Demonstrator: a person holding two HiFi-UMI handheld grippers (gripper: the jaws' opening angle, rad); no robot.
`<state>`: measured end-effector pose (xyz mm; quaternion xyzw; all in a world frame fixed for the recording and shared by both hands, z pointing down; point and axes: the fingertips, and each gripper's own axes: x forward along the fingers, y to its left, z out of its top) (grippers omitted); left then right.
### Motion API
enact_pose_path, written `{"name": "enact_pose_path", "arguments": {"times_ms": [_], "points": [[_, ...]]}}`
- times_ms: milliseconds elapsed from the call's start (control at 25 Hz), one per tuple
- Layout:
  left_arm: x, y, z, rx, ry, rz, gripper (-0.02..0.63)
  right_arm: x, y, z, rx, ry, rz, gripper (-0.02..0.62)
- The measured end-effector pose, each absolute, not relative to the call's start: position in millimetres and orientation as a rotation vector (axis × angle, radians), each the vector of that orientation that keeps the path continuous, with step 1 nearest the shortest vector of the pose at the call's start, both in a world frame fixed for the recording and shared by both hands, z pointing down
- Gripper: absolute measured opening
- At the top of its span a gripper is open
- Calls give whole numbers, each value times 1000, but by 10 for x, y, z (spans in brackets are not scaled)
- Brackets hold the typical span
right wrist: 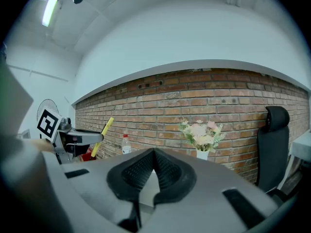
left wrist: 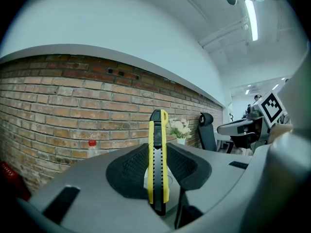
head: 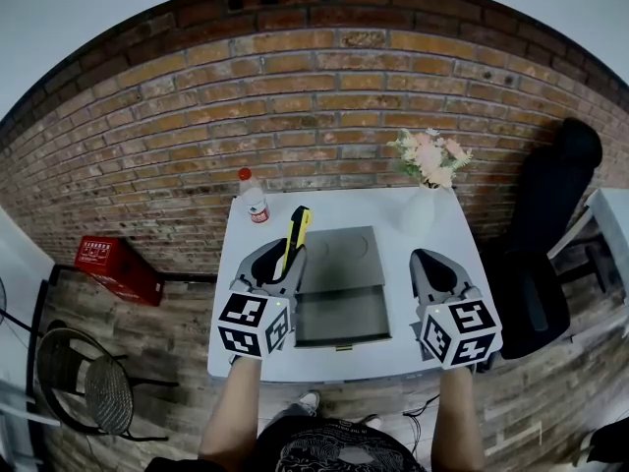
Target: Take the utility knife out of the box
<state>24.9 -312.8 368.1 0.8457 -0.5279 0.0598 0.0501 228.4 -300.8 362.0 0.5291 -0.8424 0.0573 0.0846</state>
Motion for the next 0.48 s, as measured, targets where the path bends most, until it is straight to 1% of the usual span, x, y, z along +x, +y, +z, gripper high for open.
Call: {"name": "enact_pose_path", "arguments": {"times_ms": [480], "points": [[304, -3146, 3686, 2594, -1590, 202, 127, 2258, -3022, 3598, 1570, -2521, 159, 18]]}}
